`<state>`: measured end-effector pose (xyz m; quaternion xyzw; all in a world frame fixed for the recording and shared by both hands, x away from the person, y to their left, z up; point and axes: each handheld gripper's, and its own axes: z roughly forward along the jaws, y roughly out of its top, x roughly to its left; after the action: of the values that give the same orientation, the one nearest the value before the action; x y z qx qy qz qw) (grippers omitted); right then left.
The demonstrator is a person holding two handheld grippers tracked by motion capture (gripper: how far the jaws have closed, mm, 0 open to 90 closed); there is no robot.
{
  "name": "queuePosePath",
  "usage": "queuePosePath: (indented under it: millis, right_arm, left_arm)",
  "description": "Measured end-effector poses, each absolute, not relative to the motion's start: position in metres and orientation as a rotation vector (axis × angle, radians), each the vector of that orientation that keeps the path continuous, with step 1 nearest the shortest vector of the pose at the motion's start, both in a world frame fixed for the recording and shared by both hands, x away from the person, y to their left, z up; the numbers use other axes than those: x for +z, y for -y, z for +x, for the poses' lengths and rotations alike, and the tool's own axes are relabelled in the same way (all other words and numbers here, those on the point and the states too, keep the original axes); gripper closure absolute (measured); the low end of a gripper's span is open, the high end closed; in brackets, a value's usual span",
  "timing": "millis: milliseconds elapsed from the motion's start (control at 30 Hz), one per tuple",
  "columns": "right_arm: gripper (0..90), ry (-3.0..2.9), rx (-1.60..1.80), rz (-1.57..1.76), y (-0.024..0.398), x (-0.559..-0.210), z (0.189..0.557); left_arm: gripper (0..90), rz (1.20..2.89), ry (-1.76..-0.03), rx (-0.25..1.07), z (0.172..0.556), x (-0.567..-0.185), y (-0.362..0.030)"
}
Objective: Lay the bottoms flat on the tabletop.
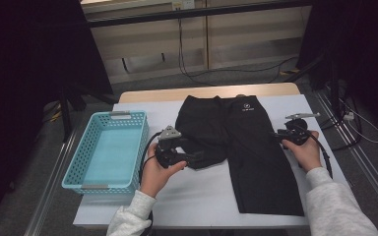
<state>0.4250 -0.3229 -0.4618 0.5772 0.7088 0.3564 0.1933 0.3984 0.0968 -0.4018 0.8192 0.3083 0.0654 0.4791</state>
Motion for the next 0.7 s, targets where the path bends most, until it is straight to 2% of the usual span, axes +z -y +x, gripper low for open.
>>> queuePosePath:
  millis: [167,233,300,700]
  right_arm:
    - [71.0,-2.055,0.983,1.592,0.317,-0.46,0.436]
    - [82.8,-2.053,0.999,1.607,0.318,-0.461,0.438]
    - [88.6,-2.033,1.034,1.65,0.323,-0.462,0.438]
    - [90.0,-2.002,1.032,1.722,0.341,-0.46,0.434]
  left_arm:
    - [17.7,1.999,-0.755,0.161,0.4,-0.403,-0.094]
    - [17.7,2.006,-0.758,0.158,0.401,-0.404,-0.094]
    - [17.8,2.008,-0.758,0.158,0.401,-0.404,-0.093]
    - [18.2,1.996,-0.762,0.165,0.4,-0.404,-0.095]
